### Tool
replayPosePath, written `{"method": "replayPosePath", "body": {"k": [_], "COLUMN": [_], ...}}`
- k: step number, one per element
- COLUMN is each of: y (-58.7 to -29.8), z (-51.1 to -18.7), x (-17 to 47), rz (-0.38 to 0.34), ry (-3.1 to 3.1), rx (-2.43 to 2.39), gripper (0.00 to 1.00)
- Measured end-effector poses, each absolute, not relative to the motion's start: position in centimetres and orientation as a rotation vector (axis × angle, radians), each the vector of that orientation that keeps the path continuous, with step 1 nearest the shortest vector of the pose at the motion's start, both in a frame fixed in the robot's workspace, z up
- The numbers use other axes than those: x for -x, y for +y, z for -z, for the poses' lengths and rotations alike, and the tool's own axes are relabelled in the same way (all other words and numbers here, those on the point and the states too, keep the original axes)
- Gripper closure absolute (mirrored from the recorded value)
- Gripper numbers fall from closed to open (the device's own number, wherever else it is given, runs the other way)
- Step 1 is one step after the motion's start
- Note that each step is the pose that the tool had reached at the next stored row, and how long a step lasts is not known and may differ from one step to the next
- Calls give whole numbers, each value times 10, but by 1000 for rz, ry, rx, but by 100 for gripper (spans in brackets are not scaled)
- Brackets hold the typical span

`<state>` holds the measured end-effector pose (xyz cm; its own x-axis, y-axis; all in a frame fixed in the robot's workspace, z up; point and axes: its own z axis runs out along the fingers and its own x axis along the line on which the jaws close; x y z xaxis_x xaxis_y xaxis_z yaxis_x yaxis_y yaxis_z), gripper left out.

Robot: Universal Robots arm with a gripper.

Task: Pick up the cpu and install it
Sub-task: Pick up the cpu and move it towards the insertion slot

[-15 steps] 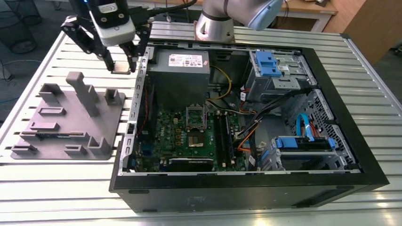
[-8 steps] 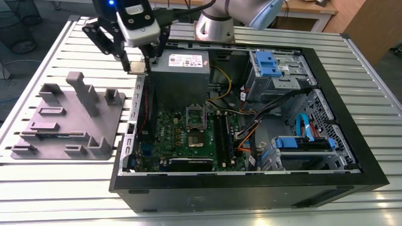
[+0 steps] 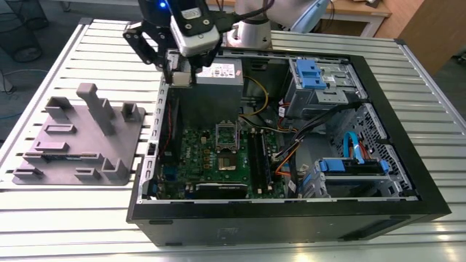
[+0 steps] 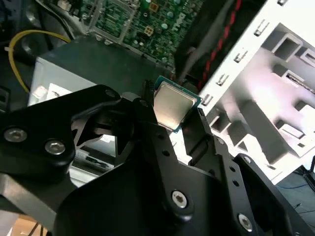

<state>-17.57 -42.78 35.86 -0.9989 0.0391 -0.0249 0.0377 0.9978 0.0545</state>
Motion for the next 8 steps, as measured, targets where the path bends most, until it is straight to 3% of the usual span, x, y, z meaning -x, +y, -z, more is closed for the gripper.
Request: {"method": "replayPosePath", "body": {"k": [8], "y": [-428], "z": [-359], "x": [140], "rz": [-84], "ry": [3114], "rx": [-60], "gripper": [53]}}
